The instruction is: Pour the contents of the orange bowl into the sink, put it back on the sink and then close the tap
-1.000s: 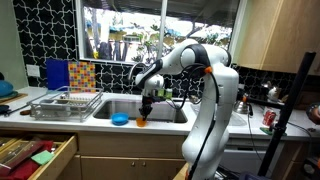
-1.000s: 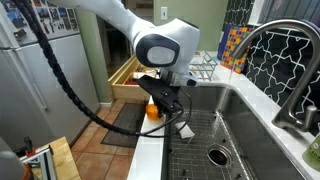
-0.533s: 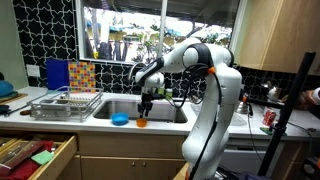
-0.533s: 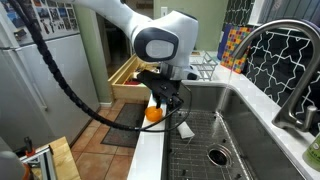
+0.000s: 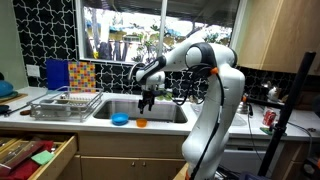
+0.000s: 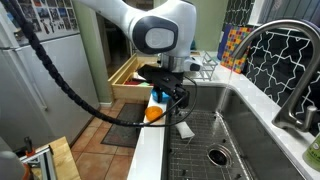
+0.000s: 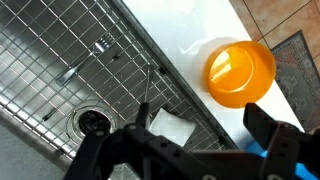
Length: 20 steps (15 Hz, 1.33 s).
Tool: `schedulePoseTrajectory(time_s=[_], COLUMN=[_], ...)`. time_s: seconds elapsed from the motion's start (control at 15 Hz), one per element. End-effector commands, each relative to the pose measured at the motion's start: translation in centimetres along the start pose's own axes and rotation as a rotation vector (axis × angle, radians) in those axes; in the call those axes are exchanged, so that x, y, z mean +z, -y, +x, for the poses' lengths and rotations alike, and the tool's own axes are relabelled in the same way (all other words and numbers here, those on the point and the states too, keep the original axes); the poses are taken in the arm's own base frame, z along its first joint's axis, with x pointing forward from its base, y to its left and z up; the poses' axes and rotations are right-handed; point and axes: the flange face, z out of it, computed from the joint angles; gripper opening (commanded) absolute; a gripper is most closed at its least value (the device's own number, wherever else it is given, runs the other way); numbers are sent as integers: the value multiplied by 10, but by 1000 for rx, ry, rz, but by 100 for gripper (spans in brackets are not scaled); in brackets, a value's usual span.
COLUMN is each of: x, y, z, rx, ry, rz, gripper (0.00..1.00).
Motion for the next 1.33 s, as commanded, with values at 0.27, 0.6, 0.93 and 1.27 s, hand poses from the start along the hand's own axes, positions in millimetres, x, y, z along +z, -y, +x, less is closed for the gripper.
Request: schedulePoseTrajectory(time_s=[0.27, 0.6, 0.93, 1.27], x=[-49, -91, -95, -92], y=[-64, -151, -171, -199], z=[53, 96, 102, 124], rx=[154, 349, 412, 527], ry=[-189, -336, -366, -394], rz=[-129, -290, -321, -383], gripper=[100, 100, 100, 100])
